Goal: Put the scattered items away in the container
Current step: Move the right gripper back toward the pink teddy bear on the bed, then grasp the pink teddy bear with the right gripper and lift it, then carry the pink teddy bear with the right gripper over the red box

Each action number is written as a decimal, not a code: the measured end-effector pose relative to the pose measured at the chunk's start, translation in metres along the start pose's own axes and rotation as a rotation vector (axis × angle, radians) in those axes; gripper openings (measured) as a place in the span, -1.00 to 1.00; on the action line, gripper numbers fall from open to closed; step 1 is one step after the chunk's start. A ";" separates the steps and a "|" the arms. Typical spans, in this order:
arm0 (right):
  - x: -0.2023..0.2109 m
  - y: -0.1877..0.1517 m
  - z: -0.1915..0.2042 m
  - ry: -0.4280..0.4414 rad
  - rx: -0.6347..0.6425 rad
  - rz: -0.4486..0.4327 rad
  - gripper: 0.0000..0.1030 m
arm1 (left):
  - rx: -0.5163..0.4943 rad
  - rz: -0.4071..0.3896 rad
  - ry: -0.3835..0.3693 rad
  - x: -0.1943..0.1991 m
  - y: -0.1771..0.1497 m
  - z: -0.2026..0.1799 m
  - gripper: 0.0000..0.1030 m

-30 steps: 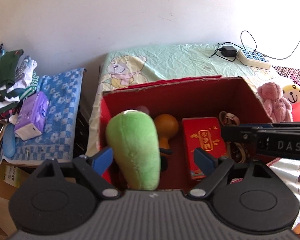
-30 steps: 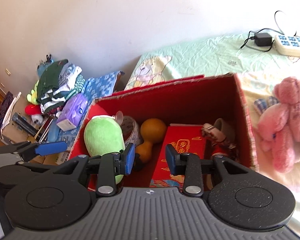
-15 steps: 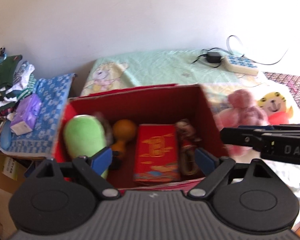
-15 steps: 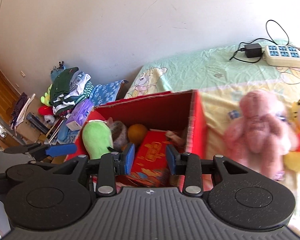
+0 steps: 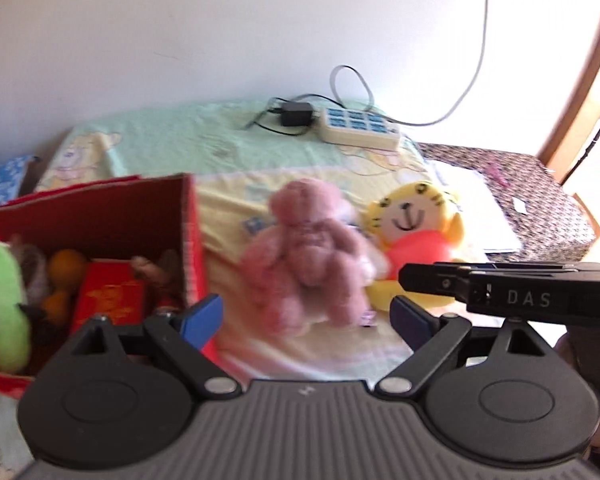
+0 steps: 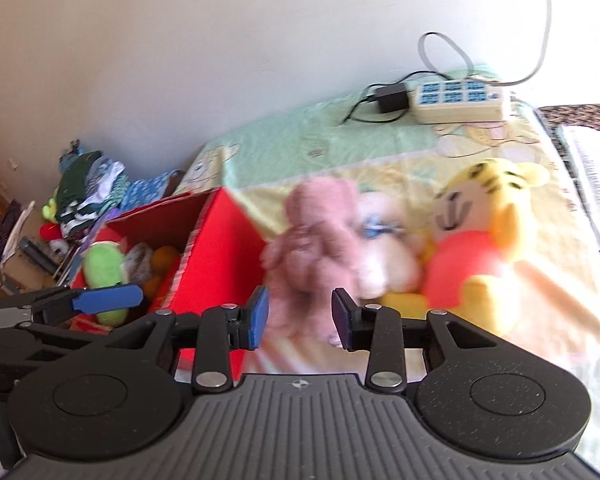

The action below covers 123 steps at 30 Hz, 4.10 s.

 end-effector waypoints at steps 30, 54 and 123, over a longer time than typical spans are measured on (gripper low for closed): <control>-0.100 0.066 -0.023 0.128 0.005 0.196 0.08 | 0.081 0.122 -0.053 -0.138 0.025 0.015 0.98; -0.068 0.037 -0.038 0.222 -0.085 0.326 -0.33 | 0.050 0.128 -0.207 -0.111 -0.011 -0.019 0.84; -0.098 -0.152 0.236 0.350 0.012 0.366 -0.33 | -0.053 0.155 -0.041 0.106 -0.150 0.188 0.73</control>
Point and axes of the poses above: each gripper's, at about its wrist camera, not at the fingertips, and x roughly against the way its jaws point, z to its left, y to its top, the point moved 1 cm from there along -x, roughly the way its jaws point, and after that the axes turned 15 degrees about -x, right-handed, at the moved point
